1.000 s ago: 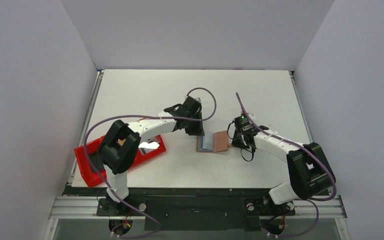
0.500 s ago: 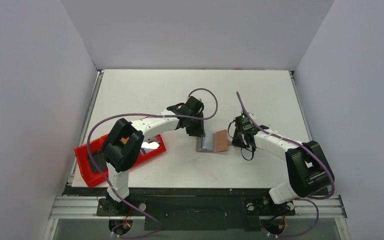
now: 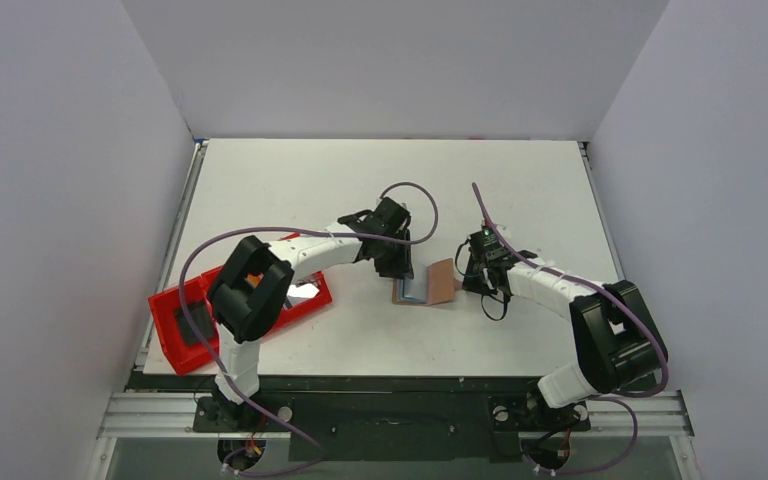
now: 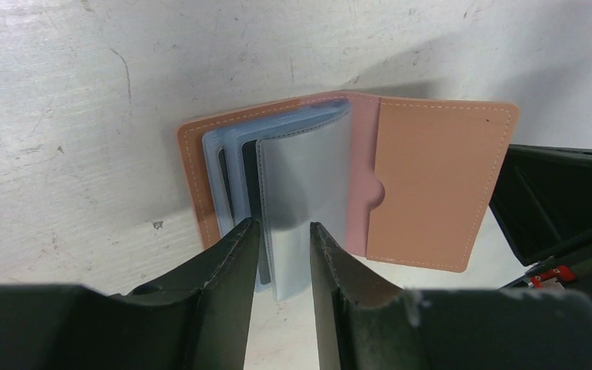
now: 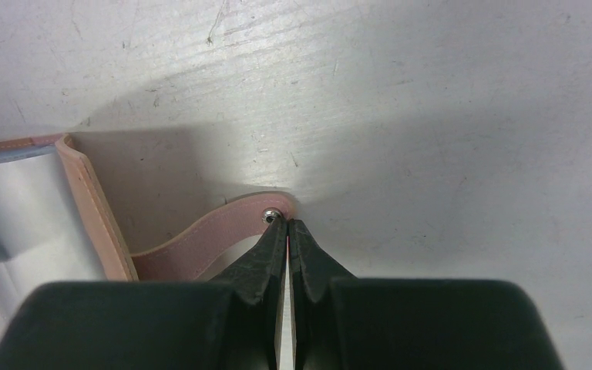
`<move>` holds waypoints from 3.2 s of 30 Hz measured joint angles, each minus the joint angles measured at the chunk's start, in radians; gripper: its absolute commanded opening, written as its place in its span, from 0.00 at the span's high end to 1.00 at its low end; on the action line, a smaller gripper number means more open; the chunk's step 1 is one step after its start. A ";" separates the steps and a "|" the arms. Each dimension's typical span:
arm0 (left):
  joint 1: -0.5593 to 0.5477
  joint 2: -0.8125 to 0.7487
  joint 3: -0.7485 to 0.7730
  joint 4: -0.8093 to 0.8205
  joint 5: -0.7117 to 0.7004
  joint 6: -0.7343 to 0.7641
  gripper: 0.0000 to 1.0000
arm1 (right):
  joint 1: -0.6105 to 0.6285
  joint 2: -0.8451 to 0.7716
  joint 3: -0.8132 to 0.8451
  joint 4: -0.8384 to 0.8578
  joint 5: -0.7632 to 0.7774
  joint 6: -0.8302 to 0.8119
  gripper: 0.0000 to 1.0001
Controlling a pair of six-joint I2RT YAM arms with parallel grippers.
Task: Take the credit cards out of the card holder
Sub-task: Open the card holder at the center of the board.
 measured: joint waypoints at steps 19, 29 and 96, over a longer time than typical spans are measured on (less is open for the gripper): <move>-0.028 0.035 0.002 0.051 0.039 -0.002 0.82 | 0.000 0.006 0.000 0.016 0.000 0.003 1.00; -0.044 0.070 0.037 0.067 0.071 -0.003 0.71 | 0.000 -0.062 0.000 -0.033 -0.012 -0.001 0.77; -0.012 0.135 0.104 0.274 0.351 -0.136 0.33 | 0.116 -0.322 -0.143 0.180 -0.297 0.064 1.00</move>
